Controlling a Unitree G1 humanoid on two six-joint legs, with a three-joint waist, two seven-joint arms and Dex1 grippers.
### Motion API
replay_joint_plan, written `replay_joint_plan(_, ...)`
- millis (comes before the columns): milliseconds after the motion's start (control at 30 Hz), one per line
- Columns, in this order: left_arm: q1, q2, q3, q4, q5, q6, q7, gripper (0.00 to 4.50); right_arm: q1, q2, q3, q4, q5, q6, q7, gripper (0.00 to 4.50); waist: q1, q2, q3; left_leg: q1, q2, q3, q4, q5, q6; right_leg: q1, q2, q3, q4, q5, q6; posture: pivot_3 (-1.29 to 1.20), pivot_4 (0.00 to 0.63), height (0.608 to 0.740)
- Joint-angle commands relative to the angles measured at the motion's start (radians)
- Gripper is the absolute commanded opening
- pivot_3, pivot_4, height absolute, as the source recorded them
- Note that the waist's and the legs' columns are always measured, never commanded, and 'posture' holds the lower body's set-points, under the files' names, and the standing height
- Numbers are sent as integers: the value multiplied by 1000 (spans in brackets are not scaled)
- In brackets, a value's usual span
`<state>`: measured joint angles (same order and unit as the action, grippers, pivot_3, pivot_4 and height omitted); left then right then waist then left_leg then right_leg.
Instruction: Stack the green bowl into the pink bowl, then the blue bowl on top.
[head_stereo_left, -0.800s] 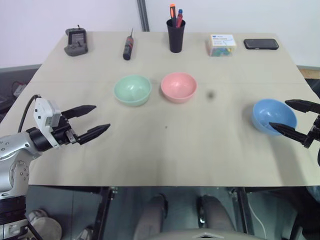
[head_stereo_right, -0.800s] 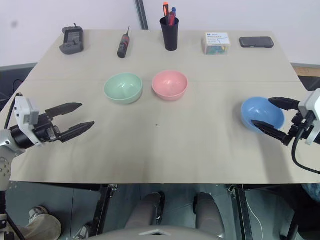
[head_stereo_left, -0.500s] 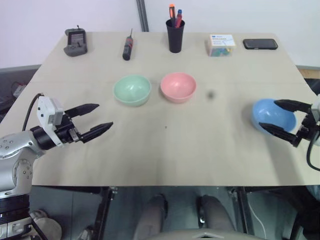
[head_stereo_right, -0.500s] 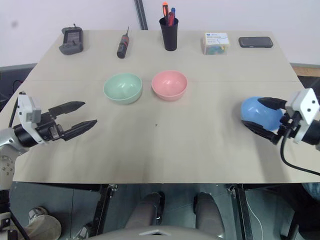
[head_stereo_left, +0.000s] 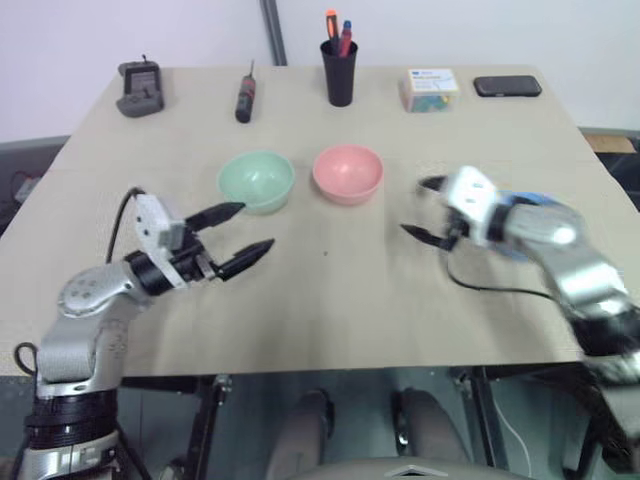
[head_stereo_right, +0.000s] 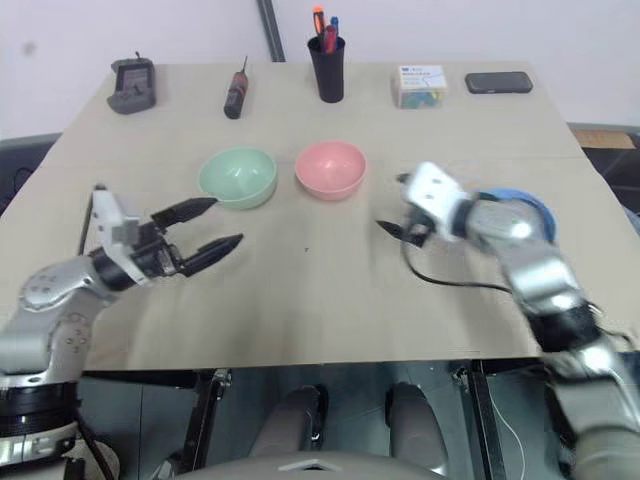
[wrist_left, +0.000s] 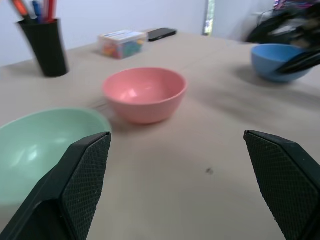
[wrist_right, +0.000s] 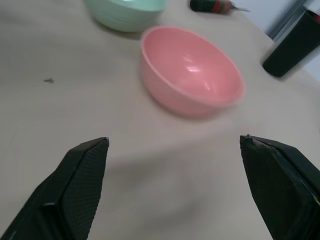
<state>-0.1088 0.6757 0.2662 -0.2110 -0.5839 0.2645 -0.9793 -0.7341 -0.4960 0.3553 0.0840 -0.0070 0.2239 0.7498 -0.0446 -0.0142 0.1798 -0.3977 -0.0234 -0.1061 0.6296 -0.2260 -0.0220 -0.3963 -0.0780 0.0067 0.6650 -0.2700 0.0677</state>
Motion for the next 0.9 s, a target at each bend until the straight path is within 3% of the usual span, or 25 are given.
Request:
replay_joint_plan(33, 21, 17, 30, -70, -3, -15, 8, 4500, -155, 122, 91, 232, -128, -186, -47, 4405, 0, 0, 0, 0, 0, 0, 0, 0, 0, 0, 0, 0, 0, 0, 0, 0, 150, 740)
replay_joint_plan(233, 99, 29, 104, -162, -28, 11, 49, 4500, -324, 248, 146, 606, -240, -383, -83, 4405, 5, -1, 0, -2, -1, 0, -1, 0, 0, -2, -1, 1, -1, 1, -1, 0, 150, 740)
replay_joint_plan(267, 115, 28, 115, -180, -33, 15, 57, 4500, -342, 259, 146, 655, -252, -404, -85, 4170, 7, -1, 0, -2, -1, 0, -1, 0, 0, -2, -1, 1, -1, 1, -1, 0, 150, 740)
replay_joint_plan(333, 139, 25, 125, -212, -37, 20, 70, 4500, -366, 268, 150, 731, -283, -451, -98, 3560, 5, -1, 0, -2, -1, 0, -1, 0, -1, -2, -1, 1, -1, 1, -1, 0, 150, 740)
replay_joint_plan(600, 160, 18, 130, -246, -45, 23, 103, 4500, -435, 295, 144, 900, -369, -539, -161, 44, -1, 0, 0, 0, 0, 3, -1, 0, -1, -4, 0, 4, 2, 1, -2, 0, 150, 740)
replay_joint_plan(800, 139, 20, 114, -224, -43, 18, 95, 4500, -370, 254, 120, 742, -327, -529, -14, 44, 0, 0, 0, -1, 0, 7, -1, 0, 0, -7, 1, 9, 7, 1, -2, 0, 150, 740)
replay_joint_plan(900, 126, 24, 106, -207, -38, 19, 87, 4500, -230, 191, 108, 449, -243, -391, 168, 44, 6, -1, 0, -1, 0, 7, 0, -1, 0, -7, 0, 8, 7, 1, -2, 0, 150, 740)
